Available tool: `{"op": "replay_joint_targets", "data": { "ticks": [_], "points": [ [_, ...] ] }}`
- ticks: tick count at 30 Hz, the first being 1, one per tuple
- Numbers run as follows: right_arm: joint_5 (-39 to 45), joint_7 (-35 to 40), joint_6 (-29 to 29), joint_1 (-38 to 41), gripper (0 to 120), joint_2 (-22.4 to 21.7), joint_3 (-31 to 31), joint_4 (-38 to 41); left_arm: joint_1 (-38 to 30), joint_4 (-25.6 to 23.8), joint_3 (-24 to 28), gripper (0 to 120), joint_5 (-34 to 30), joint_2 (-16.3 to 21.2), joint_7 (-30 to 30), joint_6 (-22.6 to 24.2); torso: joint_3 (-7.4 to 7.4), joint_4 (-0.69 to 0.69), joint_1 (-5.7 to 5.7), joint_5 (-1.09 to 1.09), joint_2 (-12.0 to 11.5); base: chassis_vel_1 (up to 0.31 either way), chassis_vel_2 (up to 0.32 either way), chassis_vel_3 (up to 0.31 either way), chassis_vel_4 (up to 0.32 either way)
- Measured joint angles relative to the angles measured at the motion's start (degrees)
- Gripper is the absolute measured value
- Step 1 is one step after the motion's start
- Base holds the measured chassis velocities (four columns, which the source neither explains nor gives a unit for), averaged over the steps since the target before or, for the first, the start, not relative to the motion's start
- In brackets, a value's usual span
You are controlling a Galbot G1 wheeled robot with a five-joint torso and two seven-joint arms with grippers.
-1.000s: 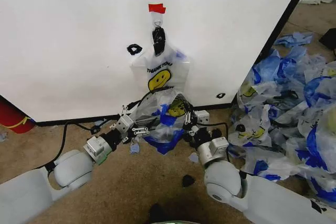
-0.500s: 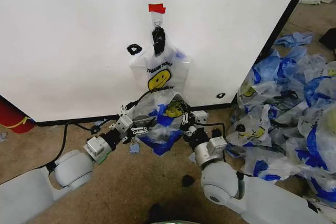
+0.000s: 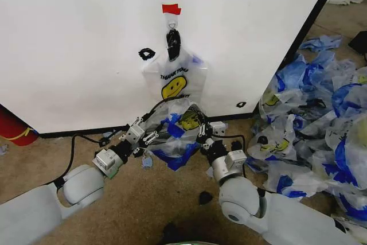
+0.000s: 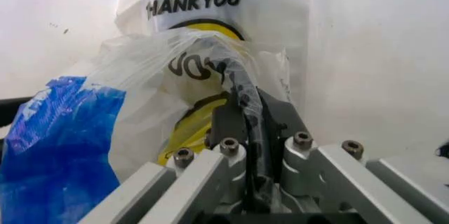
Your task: Pick up the garbage bag from the wall and place it over the trash bin.
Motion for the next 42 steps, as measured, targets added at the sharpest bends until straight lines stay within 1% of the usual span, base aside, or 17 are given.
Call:
{"op": "replay_joint_targets", "data": {
  "ticks": [4,7,17,22,28,30,35,42],
  "points": [
    [-0.26,-0.02,0.0,-0.12,1,0.33,0.03,-0.17,0.15,0.17,0.07,18,0.08,-0.23,-0.31,-0.18,0.0,0.0,0.0,-0.01,0.0,0.0,0.0,0.0,0.0],
    [-0.51,-0.07,0.02,-0.6,1,0.41,0.05,-0.26,0.16,0.49,0.07,14,0.22,-0.72,-0.76,-0.47,0.0,0.0,0.0,0.0,0.0,0.0,0.0,0.0,0.0],
    [-0.95,-1.07,0.37,-2.61,1,-0.51,0.07,-0.07,0.09,1.04,-0.43,14,0.12,-1.33,-1.75,-0.85,0.0,0.0,0.0,0.0,0.0,0.0,0.0,0.0,0.0],
    [-2.09,-2.36,1.18,-5.56,1,-2.21,0.53,0.19,-0.05,1.37,-1.12,14,-0.29,-1.32,-1.91,-0.98,0.0,0.0,0.0,0.0,0.0,0.0,0.0,0.0,0.0],
    [-2.69,-3.15,1.79,-7.61,1,-3.23,1.29,0.76,-0.07,1.88,-1.24,14,-0.86,-1.31,-2.05,-1.09,0.0,0.0,0.0,0.0,0.0,0.0,0.0,0.0,0.0],
    [-2.91,-4.42,2.79,-9.37,1,-3.99,2.11,1.46,0.01,2.56,-1.24,14,-1.4,-1.32,-2.22,-1.22,0.0,0.0,0.0,0.0,0.0,0.0,0.0,0.0,0.0],
    [-2.98,-6.42,4.77,-11.33,1,-4.32,3.57,2.65,0.31,3.89,-1.17,14,-2.56,-1.64,-2.65,-1.28,0.0,0.0,0.0,0.0,0.0,0.0,0.0,0.0,0.0],
    [-3.08,-8.7,6.01,-13.1,1,-5.67,4.77,4.15,0.0,5.1,-1.37,14,-4.15,-1.86,-3.37,-1.22,0.0,-0.01,0.0,-0.01,0.0,0.0,0.0,0.0,0.0]
  ]
}}
